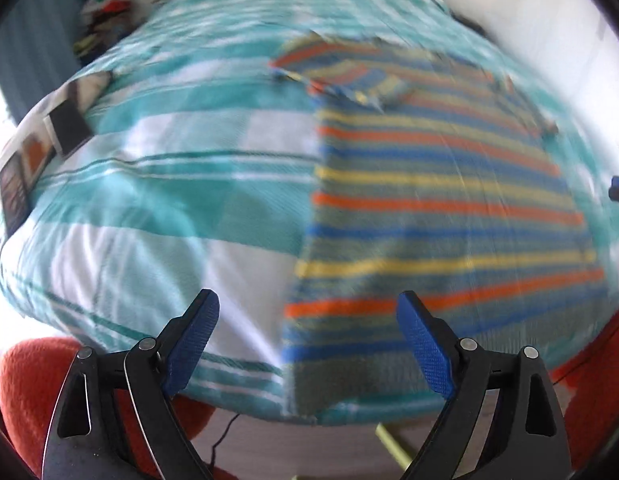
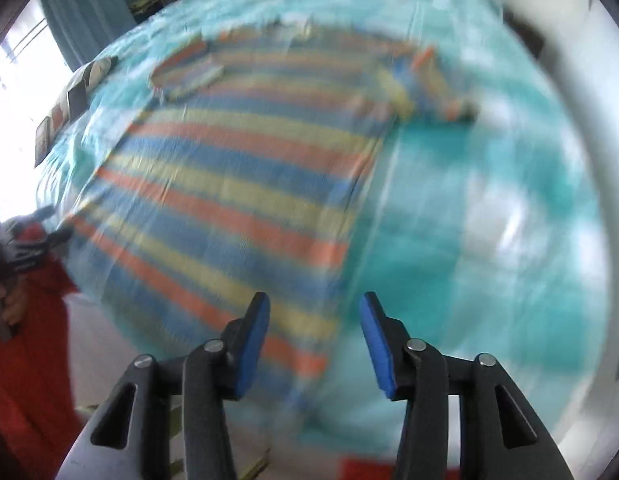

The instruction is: Fold small clothes

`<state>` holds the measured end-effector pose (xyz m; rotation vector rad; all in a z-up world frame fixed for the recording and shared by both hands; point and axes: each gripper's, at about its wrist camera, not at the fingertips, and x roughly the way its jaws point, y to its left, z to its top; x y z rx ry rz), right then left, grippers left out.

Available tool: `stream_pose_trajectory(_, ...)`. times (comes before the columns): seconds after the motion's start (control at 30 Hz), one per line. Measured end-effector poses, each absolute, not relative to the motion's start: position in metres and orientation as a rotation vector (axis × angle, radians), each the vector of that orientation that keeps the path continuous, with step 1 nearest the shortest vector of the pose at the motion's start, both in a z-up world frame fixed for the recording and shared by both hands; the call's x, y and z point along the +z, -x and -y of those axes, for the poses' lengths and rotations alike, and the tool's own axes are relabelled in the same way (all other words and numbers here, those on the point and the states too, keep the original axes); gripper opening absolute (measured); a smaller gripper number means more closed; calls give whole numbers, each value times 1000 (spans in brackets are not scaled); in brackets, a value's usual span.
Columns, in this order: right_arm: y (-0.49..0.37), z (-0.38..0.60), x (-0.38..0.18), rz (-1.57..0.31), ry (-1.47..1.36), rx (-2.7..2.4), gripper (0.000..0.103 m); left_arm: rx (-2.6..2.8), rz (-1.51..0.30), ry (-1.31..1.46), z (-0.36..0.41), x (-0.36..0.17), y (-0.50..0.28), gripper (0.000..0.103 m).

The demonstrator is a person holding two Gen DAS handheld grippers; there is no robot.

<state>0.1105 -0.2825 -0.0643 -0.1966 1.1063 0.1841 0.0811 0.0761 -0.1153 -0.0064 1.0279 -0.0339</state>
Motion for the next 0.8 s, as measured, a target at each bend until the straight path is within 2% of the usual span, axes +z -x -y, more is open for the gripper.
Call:
stream_pose_trajectory(0.03,-135,285,-58,-1044,240,180,65,-9,-1018,37,-81,-116,-84,91)
stream_pose_trajectory(0.13,-207,276,-71,-988,325,205,66,66,-1007,74,-95,-122,-87,91)
stream_pose_trajectory(0.27,-271,272,-127,-1061,413,168,64,127,-1043,87,-112,-131,-82,91)
stream_pose_trajectory(0.3,-280,280,-141,-1088,417,138,60,131,-1054,102,-115,-133,-83,91)
stream_pose_trajectory(0.33,-286,290,-148,-1104,370,121,54,135,-1060,110,-117,-134,-84,91)
stream_pose_trajectory(0.4,-290,321,-135,-1075,232,44,4,143,-1060,111,-117,-132,-81,91)
stream_pose_trajectory(0.6,-240,477,-58,-903,-239,-203,4,130,-1071,119,-116,-136,-84,91)
stream_pose_trajectory(0.8,-193,574,-82,-929,-542,-356,4,112,-1082,80,-103,-139,-86,91)
